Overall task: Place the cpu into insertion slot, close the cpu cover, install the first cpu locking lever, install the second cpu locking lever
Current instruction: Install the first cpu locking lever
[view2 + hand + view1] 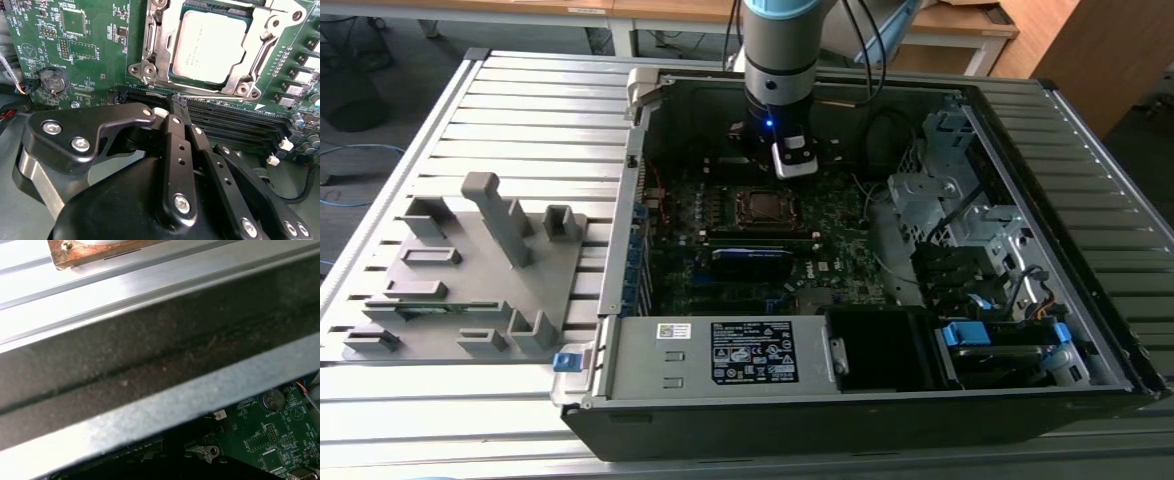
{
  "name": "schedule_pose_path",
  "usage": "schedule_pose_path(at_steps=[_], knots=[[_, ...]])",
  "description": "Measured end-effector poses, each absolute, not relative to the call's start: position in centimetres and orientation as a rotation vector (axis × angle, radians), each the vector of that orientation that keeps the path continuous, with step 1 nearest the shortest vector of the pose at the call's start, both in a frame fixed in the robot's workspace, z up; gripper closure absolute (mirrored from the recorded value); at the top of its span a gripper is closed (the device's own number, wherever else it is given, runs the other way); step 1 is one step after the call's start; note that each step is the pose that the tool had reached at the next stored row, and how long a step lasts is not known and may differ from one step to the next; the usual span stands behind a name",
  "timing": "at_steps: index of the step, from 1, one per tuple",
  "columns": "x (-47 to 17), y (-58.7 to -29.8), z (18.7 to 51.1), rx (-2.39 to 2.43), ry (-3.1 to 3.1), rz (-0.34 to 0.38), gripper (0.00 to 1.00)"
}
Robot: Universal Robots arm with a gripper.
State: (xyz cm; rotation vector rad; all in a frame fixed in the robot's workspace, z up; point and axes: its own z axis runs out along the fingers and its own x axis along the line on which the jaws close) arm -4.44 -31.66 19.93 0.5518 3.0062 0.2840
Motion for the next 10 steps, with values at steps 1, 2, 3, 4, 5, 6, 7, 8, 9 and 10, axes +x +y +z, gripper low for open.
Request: schedule_pose_path(at_steps=[1, 2, 3, 4, 5, 6, 7, 8, 9, 10], knots=[[-4.44, -31.66, 19.93, 0.552, 3.006, 0.284, 0.89], [-4.44, -31.68, 19.92, 0.552, 3.006, 0.284, 0.89], [-4.43, -31.7, 19.91, 0.552, 3.006, 0.284, 0.89], [-4.42, -31.73, 19.91, 0.552, 3.006, 0.284, 0.89], [-4.41, -31.76, 19.92, 0.552, 3.006, 0.284, 0.89], [-4.4, -31.8, 19.91, 0.552, 3.006, 0.284, 0.89], [-4.39, -31.83, 19.91, 0.552, 3.006, 0.283, 0.89], [-4.38, -31.83, 19.91, 0.552, 3.006, 0.283, 0.89], [-4.39, -31.84, 19.91, 0.552, 3.006, 0.283, 0.89], [-4.38, -31.84, 19.91, 0.552, 3.006, 0.283, 0.89]])
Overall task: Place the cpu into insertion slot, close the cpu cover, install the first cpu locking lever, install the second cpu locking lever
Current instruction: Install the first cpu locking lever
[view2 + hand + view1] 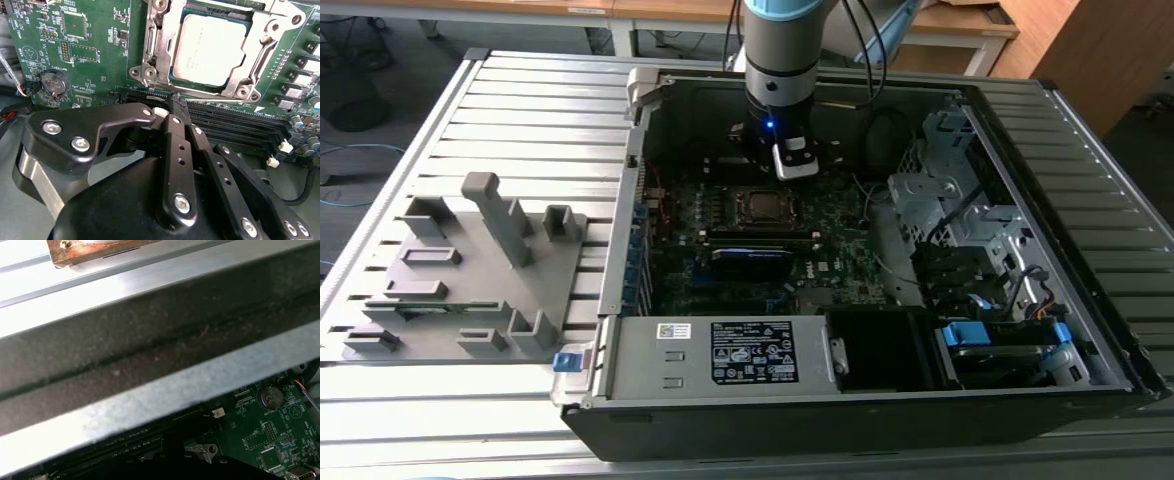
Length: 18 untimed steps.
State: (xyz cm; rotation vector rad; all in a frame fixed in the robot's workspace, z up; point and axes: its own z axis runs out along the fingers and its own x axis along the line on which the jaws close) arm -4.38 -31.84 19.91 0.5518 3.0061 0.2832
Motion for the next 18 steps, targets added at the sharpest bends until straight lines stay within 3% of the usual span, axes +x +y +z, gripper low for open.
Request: schedule_pose_path(at_steps=[18], knots=[[-4.41, -31.82, 20.26, 0.551, 2.994, 0.286, 0.89]])
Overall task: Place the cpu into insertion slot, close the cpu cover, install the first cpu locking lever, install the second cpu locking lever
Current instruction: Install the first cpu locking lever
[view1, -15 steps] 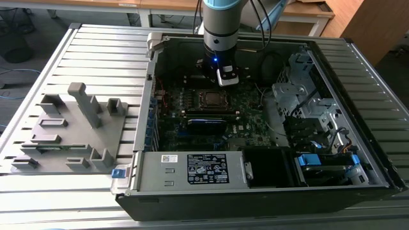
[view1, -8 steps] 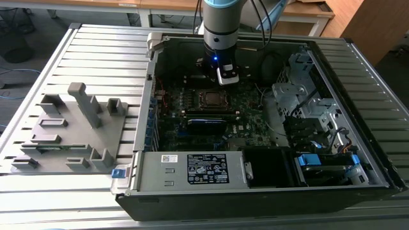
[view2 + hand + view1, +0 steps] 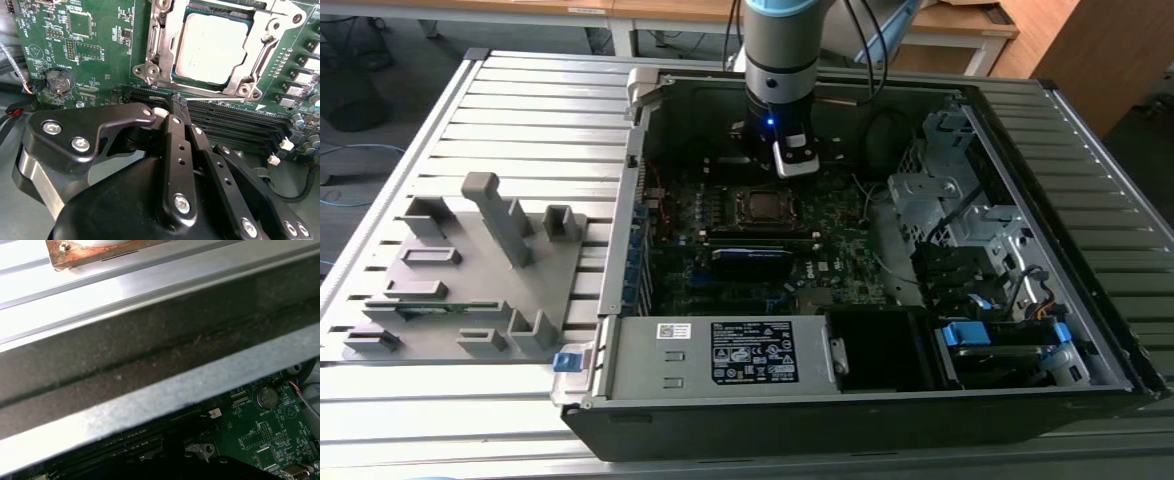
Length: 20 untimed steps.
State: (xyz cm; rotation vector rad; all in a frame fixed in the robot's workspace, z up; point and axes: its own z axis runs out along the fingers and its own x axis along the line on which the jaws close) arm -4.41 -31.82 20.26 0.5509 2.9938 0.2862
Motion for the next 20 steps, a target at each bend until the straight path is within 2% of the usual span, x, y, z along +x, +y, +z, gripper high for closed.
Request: schedule_pose_path(at_steps=[20], knots=[[-4.87, -31.62, 20.06, 0.549, 2.987, 0.293, 0.89]])
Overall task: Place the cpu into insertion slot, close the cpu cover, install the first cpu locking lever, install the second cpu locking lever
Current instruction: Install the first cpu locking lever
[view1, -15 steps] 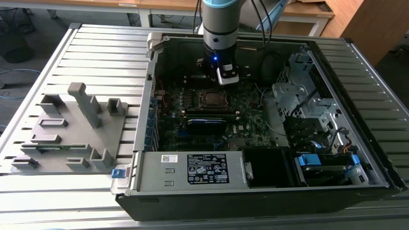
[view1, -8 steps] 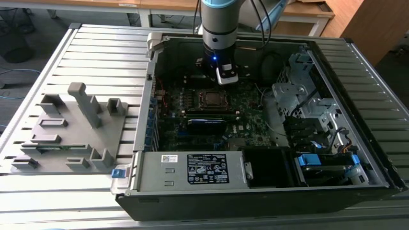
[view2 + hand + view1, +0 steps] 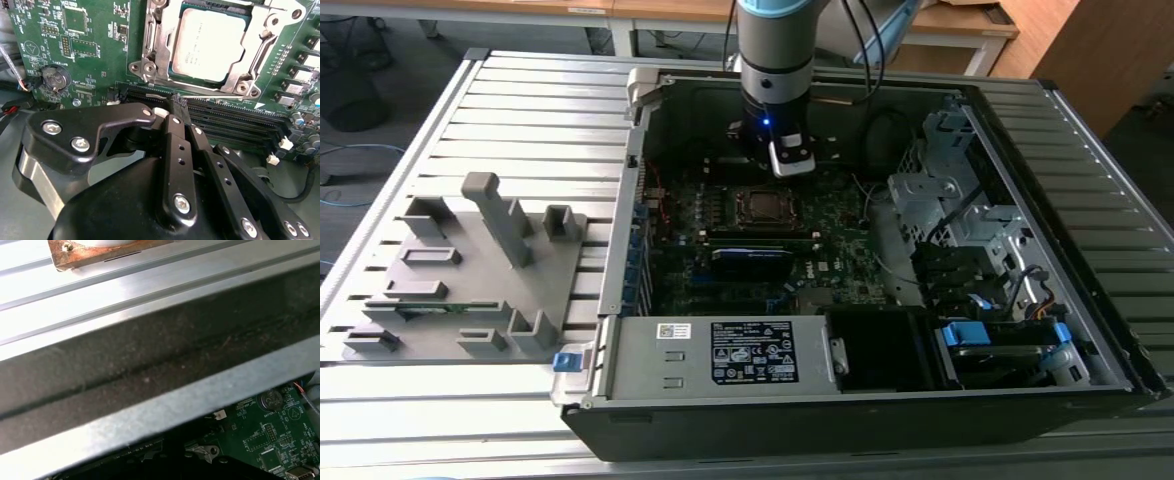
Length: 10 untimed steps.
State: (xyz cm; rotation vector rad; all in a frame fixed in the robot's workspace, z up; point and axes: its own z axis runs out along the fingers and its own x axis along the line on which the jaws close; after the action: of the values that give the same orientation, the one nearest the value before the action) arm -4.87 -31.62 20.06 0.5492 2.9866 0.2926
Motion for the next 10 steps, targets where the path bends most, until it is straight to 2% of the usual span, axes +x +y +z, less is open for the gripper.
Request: schedule_pose_path(at_steps=[10], knots=[[-4.89, -31.46, 19.9, 0.549, 2.986, 0.294, 0.89]])
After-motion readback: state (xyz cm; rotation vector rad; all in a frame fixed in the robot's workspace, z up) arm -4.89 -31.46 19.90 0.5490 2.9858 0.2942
